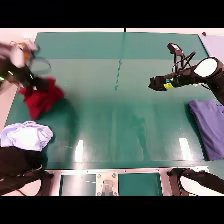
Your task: Fold the shirts.
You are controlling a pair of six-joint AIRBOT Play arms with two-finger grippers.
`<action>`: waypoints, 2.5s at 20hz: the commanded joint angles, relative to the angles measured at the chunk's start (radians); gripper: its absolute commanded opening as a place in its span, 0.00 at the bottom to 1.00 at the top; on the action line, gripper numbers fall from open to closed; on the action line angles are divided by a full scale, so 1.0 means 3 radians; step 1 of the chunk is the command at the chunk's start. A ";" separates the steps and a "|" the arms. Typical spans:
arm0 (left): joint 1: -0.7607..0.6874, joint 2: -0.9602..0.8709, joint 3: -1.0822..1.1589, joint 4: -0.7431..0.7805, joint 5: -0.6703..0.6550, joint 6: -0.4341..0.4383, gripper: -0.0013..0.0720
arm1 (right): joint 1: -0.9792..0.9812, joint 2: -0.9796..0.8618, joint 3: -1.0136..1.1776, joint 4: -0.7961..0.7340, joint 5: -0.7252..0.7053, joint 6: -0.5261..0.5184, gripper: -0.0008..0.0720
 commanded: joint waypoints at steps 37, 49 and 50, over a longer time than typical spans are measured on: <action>-0.0387 -0.0079 -0.3000 -0.4205 0.2319 0.1162 0.50 | 0.0219 -0.1498 0.0454 0.1834 0.0282 -0.1063 0.71; 0.0296 0.0172 -0.2955 -0.3293 0.1762 0.1155 0.05 | -0.0097 -0.1603 0.0661 0.1301 0.0224 -0.0777 0.03; 0.0501 0.0285 -0.2955 -0.3215 0.1708 0.1155 0.05 | -0.0248 -0.1569 0.0632 0.1172 0.0248 -0.0711 0.03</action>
